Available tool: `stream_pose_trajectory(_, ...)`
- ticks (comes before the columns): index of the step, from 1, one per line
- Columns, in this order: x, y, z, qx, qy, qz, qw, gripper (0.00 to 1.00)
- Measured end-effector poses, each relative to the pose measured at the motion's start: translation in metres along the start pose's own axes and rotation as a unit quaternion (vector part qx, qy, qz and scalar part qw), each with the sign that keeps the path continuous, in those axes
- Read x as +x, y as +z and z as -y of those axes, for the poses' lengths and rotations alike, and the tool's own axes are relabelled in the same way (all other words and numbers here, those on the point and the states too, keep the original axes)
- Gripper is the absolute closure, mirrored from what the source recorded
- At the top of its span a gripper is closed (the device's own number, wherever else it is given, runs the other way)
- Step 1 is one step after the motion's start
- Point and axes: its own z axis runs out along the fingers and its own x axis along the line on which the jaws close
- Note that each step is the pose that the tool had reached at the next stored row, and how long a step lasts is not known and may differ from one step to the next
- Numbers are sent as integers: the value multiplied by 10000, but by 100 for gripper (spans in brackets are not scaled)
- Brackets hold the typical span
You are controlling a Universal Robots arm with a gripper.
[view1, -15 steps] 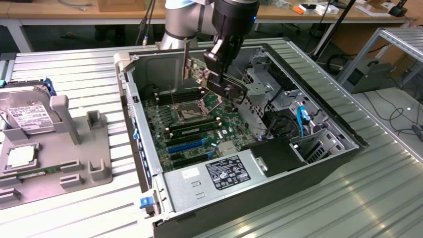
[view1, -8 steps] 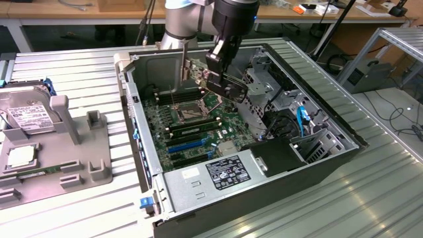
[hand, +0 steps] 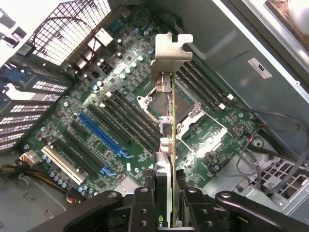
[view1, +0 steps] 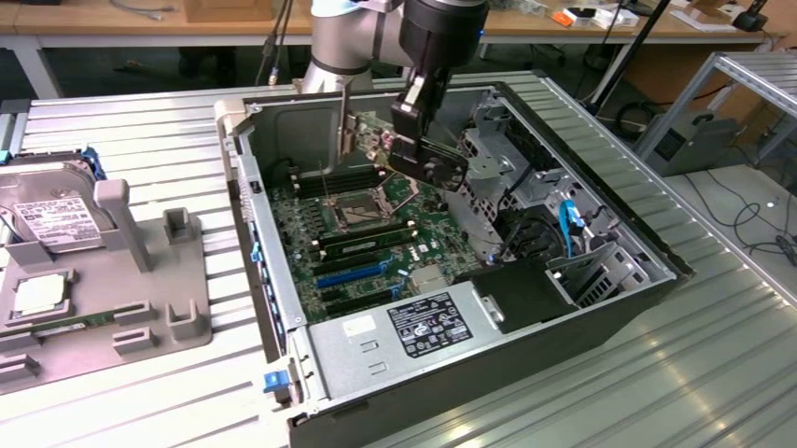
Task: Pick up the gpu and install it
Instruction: 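Insert the gpu into the slot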
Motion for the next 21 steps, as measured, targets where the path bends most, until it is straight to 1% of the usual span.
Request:
stream_pose_trajectory(7,0,0,0,-9,-313,1,9995,73)
stream_pose_trajectory(12,0,0,0,-13,-451,1,9990,73)
stream_pose_trajectory(19,0,0,0,-21,-727,2,9974,73)
stream_pose_trajectory(21,0,0,0,-23,-821,2,9966,73)
